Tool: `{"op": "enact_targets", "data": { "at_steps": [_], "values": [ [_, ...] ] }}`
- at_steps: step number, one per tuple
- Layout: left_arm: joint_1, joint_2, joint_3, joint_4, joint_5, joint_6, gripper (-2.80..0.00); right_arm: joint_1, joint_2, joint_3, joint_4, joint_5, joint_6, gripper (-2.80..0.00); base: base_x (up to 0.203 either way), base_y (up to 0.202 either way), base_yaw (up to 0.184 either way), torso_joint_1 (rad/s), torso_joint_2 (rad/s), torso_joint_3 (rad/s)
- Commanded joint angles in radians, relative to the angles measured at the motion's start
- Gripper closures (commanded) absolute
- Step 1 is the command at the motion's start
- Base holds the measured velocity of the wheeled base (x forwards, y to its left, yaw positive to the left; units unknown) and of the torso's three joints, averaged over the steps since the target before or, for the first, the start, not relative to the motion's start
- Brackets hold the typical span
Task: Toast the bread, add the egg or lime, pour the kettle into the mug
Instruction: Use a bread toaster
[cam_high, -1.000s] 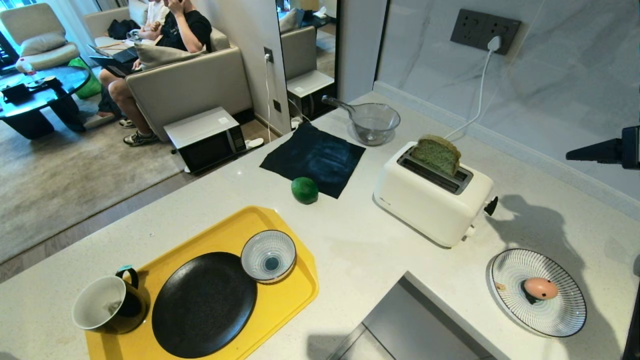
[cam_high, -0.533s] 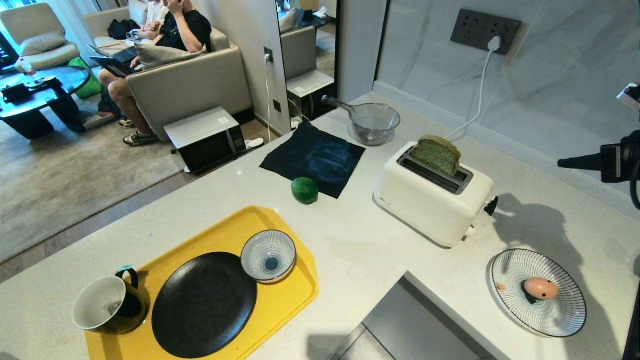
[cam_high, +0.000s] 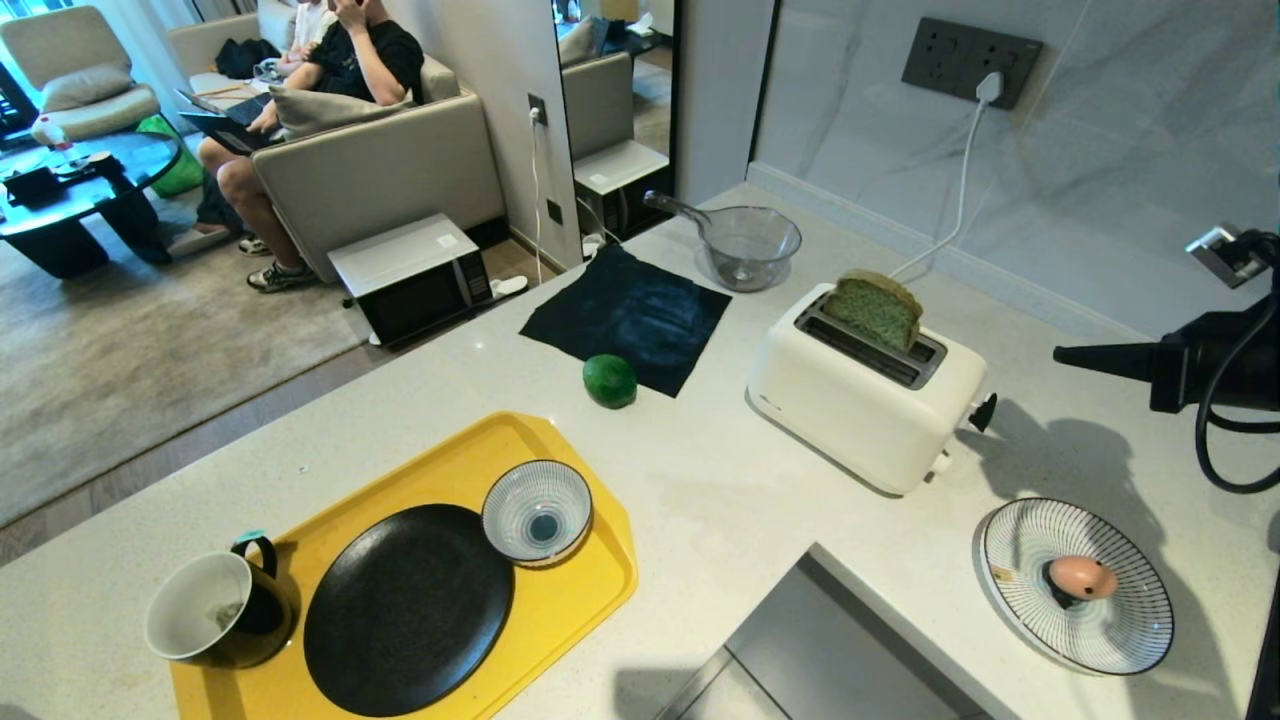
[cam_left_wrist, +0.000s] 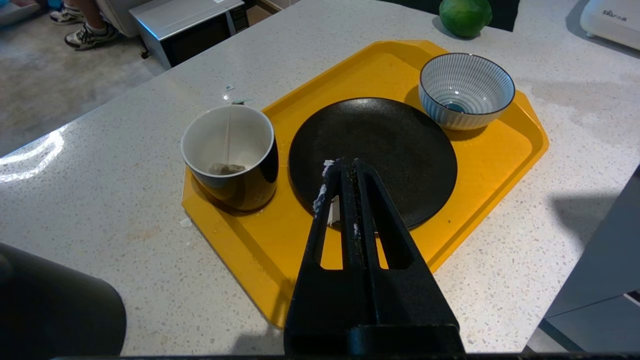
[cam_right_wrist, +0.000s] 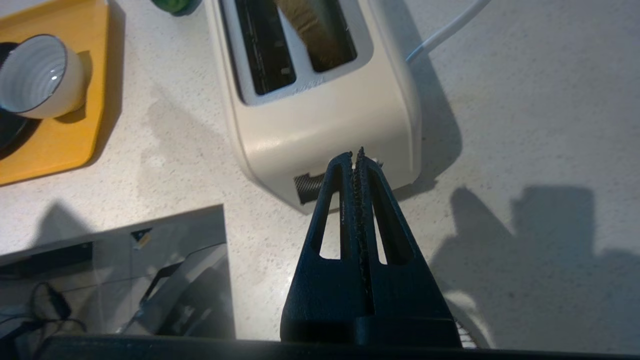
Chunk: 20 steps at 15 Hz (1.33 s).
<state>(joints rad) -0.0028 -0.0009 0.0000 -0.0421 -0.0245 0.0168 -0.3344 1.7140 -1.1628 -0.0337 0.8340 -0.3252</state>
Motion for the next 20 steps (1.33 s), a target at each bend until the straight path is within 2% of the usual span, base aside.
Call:
{"op": "enact_targets", "data": {
  "at_steps": [1, 7, 10, 11, 20],
  "values": [
    [0.000, -0.001, 0.017, -0.001, 0.000, 0.000, 0.00, -0.026, -0.003, 0.035, -0.005, 0.029, -0.001, 0.00, 0.000, 0.000, 0.000, 0.000, 0.00, 0.000],
    [0.000, -0.001, 0.017, -0.001, 0.000, 0.000, 0.00, -0.043, -0.062, 0.030, 0.001, 0.012, 0.006, 0.00, 0.000, 0.000, 0.000, 0.000, 0.00, 0.000],
    [0.000, -0.001, 0.017, -0.001, 0.000, 0.000, 0.00, -0.038, -0.101, 0.030, 0.032, -0.171, 0.005, 0.00, 0.000, 0.000, 0.000, 0.000, 0.00, 0.000],
    [0.000, -0.001, 0.017, -0.001, 0.000, 0.000, 0.00, -0.033, -0.109, 0.028, 0.051, -0.209, 0.005, 0.00, 0.000, 0.000, 0.000, 0.000, 0.00, 0.000],
    [0.001, -0.001, 0.017, -0.001, 0.000, 0.000, 0.00, -0.032, -0.131, 0.032, 0.051, -0.214, 0.006, 0.00, 0.000, 0.000, 0.000, 0.000, 0.00, 0.000]
  ]
}}
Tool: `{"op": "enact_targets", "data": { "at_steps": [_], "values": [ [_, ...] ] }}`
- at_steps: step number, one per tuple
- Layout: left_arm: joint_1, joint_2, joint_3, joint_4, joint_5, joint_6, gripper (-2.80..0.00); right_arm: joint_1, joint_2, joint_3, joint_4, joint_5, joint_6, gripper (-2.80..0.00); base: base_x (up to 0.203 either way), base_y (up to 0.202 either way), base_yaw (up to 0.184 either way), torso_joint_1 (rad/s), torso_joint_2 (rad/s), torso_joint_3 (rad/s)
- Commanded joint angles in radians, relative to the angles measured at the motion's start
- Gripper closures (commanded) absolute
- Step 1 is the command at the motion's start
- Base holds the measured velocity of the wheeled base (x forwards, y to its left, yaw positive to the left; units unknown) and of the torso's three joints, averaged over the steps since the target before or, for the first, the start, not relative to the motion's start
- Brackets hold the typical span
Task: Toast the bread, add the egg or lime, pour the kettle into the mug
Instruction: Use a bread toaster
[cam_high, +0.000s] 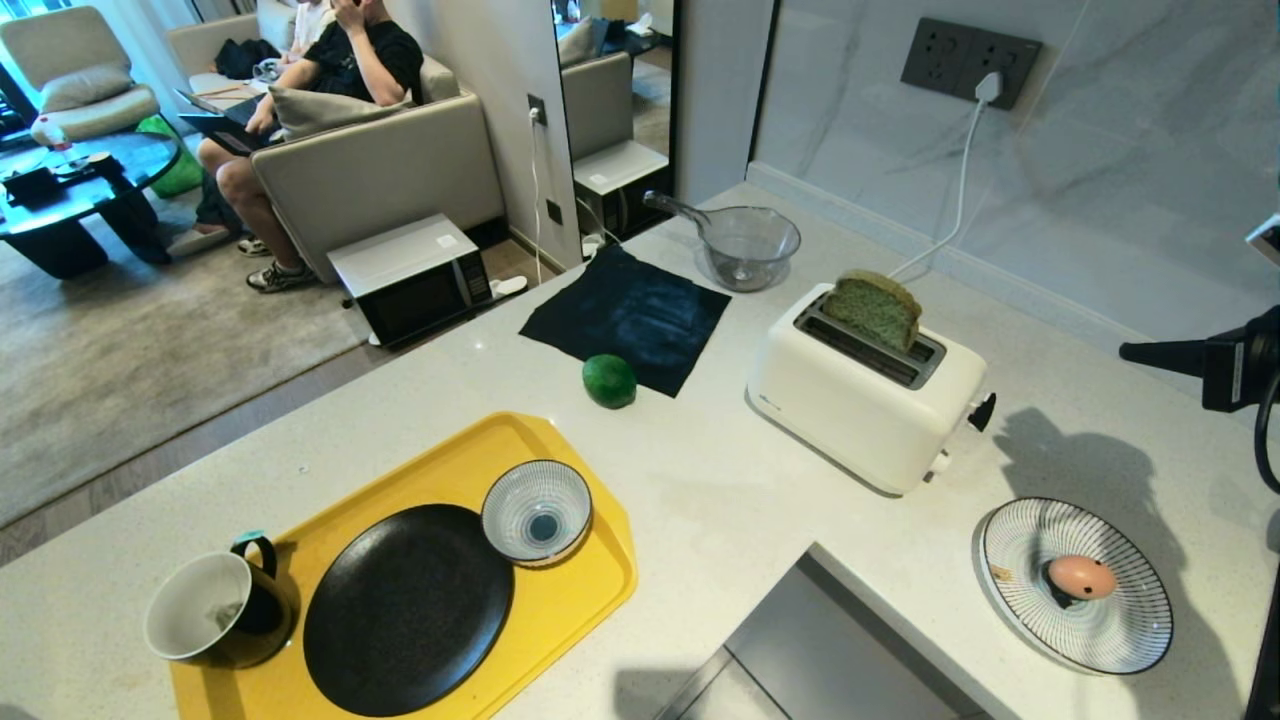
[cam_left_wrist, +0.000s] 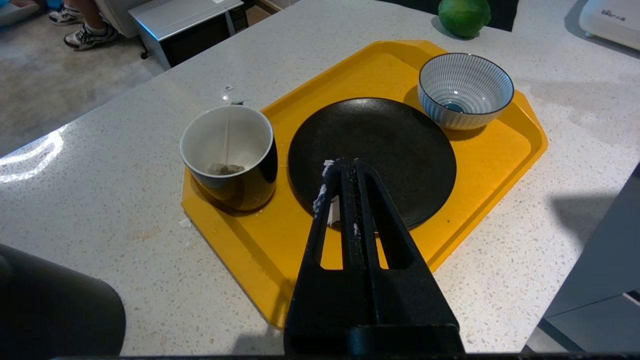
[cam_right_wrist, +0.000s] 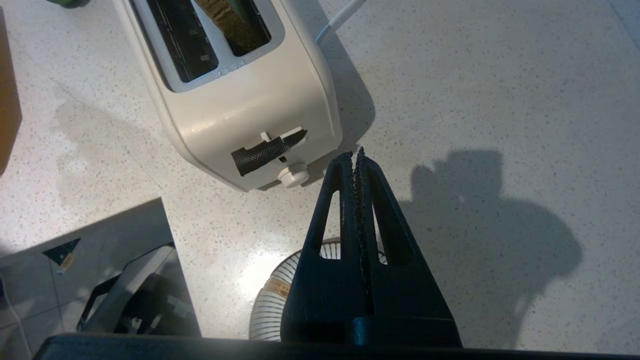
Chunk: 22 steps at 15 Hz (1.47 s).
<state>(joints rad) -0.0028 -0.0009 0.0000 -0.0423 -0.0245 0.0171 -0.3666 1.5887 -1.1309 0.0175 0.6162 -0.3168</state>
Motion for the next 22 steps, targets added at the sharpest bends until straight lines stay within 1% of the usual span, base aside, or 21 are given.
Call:
{"op": "enact_targets", "data": {
  "at_steps": [1, 10, 12, 17, 19, 21, 22],
  "values": [
    [0.000, -0.001, 0.017, -0.001, 0.000, 0.000, 0.00, 0.000, -0.007, 0.002, -0.001, 0.004, -0.002, 0.00, 0.000, 0.000, 0.000, 0.000, 0.00, 0.000],
    [0.001, -0.001, 0.017, -0.001, 0.000, 0.000, 0.00, 0.000, -0.005, -0.001, -0.004, 0.005, 0.001, 0.00, 0.000, 0.000, 0.000, -0.022, 0.04, 0.024],
    [0.000, -0.001, 0.017, -0.001, 0.000, 0.000, 0.00, 0.001, -0.001, -0.016, -0.008, 0.007, 0.039, 0.00, 0.000, 0.000, 0.000, 0.000, 0.00, 0.000],
    [0.000, -0.001, 0.017, -0.001, 0.000, 0.000, 0.00, 0.012, 0.006, -0.013, -0.008, 0.010, 0.043, 0.00, 0.000, 0.000, 0.000, 0.000, 0.00, 0.000],
    [0.000, -0.001, 0.017, -0.001, 0.000, 0.000, 0.00, 0.014, 0.020, 0.010, -0.010, 0.024, 0.041, 0.00, 0.000, 0.000, 0.000, 0.000, 0.00, 0.000],
    [0.001, -0.001, 0.017, -0.001, 0.000, 0.000, 0.00, 0.025, 0.052, 0.028, -0.060, 0.036, 0.033, 0.00, 0.000, 0.000, 0.000, 0.000, 0.00, 0.000],
    [0.000, -0.001, 0.017, -0.001, 0.000, 0.000, 0.00, 0.029, 0.072, 0.053, -0.115, 0.039, 0.034, 0.00, 0.000, 0.000, 0.000, 0.000, 0.00, 0.000]
  ]
}}
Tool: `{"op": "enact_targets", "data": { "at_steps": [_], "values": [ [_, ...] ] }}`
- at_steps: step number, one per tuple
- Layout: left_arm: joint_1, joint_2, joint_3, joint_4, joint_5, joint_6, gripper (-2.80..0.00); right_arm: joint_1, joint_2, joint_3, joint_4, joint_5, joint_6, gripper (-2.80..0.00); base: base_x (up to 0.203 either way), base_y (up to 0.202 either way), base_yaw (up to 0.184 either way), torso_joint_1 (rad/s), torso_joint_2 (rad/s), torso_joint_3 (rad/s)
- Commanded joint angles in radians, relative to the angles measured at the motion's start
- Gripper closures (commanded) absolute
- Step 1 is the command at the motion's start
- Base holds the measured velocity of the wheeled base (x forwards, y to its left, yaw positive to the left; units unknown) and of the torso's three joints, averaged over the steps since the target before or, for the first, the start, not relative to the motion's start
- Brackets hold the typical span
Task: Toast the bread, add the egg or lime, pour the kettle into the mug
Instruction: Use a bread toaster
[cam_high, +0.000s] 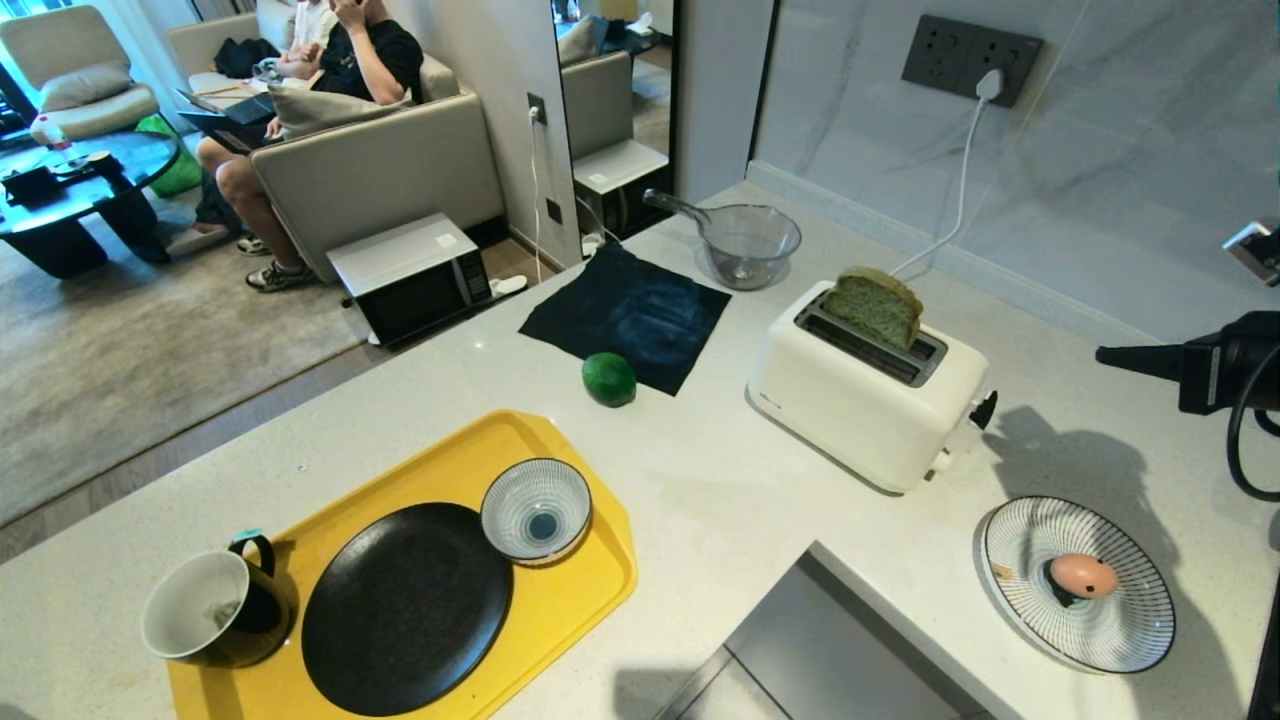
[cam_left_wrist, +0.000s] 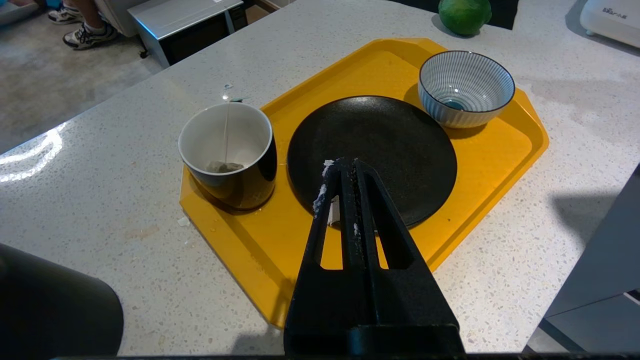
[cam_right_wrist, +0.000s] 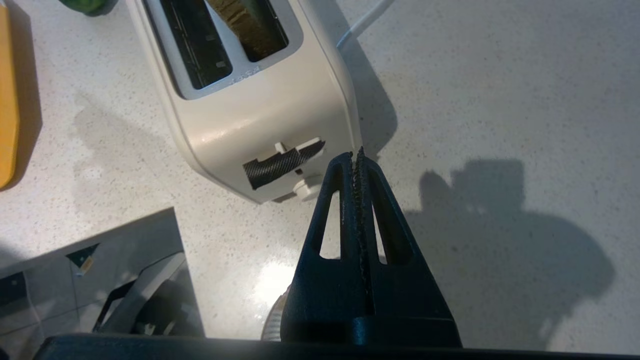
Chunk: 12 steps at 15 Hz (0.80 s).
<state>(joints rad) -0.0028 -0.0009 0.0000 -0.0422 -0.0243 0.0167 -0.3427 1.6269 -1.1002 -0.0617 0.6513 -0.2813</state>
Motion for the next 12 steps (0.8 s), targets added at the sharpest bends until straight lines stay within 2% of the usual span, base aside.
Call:
{"op": "enact_targets", "data": {
  "at_steps": [1, 3, 5, 7, 12],
  "values": [
    [0.000, -0.001, 0.017, -0.001, 0.000, 0.000, 0.00, 0.006, 0.046, 0.060, -0.106, 0.026, -0.001, 0.00, 0.000, 0.000, 0.000, 0.000, 0.00, 0.000],
    [0.000, -0.001, 0.017, -0.001, 0.000, 0.000, 0.00, 0.003, 0.055, 0.149, -0.230, 0.113, -0.002, 0.00, 0.000, 0.000, 0.000, 0.000, 0.00, 0.000],
    [0.000, -0.001, 0.017, -0.001, 0.000, 0.000, 0.00, 0.001, 0.055, 0.229, -0.354, 0.163, 0.000, 0.00, 0.000, 0.000, 0.000, 0.000, 0.00, 0.000],
    [0.001, -0.001, 0.017, -0.001, 0.000, 0.000, 0.00, 0.004, 0.057, 0.241, -0.374, 0.199, -0.001, 0.00, 0.000, 0.000, 0.000, 0.000, 0.00, 0.000],
    [0.000, -0.001, 0.017, -0.001, 0.000, 0.000, 0.00, 0.031, 0.103, 0.235, -0.380, 0.212, -0.006, 0.00, 0.000, 0.000, 0.000, 0.000, 0.00, 0.000]
  ]
}}
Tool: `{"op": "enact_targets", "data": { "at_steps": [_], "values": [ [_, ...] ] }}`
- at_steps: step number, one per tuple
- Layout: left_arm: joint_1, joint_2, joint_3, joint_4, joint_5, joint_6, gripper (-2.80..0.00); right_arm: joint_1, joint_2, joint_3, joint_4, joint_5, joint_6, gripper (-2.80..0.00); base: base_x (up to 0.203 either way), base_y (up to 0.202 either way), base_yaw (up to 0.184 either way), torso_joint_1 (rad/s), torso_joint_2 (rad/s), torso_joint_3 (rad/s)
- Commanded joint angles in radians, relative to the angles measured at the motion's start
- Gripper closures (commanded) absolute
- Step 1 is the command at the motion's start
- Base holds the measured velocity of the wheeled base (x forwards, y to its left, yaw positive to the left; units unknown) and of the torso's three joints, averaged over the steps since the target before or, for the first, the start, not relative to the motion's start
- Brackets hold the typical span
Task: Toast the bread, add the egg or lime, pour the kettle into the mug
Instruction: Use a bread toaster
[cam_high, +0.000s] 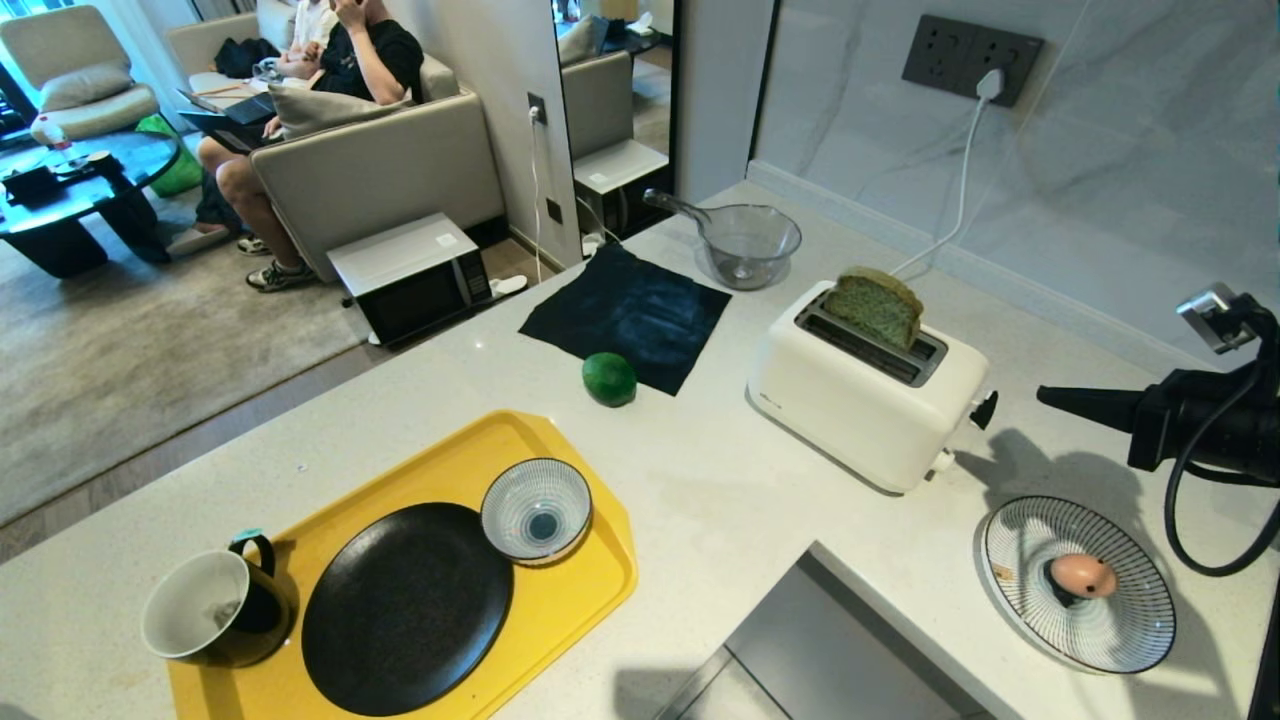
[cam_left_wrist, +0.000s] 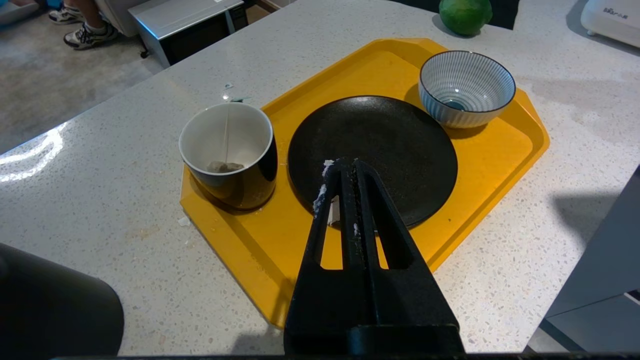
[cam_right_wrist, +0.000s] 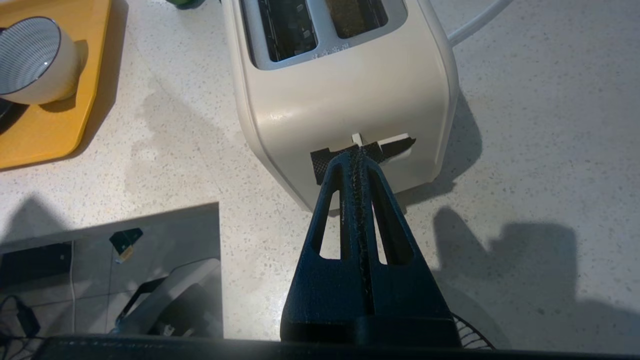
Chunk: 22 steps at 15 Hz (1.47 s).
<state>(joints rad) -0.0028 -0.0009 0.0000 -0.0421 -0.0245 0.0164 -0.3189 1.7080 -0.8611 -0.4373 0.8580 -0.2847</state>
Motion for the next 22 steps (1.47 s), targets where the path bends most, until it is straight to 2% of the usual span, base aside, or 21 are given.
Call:
{"op": "enact_targets", "data": {
  "at_steps": [1, 13, 22],
  "values": [
    [0.001, -0.001, 0.017, -0.001, 0.000, 0.000, 0.00, 0.014, 0.029, -0.006, -0.004, 0.006, -0.002, 0.00, 0.000, 0.000, 0.000, 0.000, 0.00, 0.000],
    [0.000, -0.001, 0.017, -0.001, 0.000, 0.000, 0.00, 0.072, 0.109, -0.022, -0.053, 0.004, -0.005, 0.00, 0.000, 0.000, 0.000, 0.000, 0.00, 0.000],
    [0.000, -0.001, 0.017, -0.001, 0.000, 0.000, 0.00, 0.075, 0.176, -0.061, -0.080, -0.004, -0.007, 0.00, 0.000, 0.000, 0.000, 0.000, 0.00, 0.000]
  ]
}}
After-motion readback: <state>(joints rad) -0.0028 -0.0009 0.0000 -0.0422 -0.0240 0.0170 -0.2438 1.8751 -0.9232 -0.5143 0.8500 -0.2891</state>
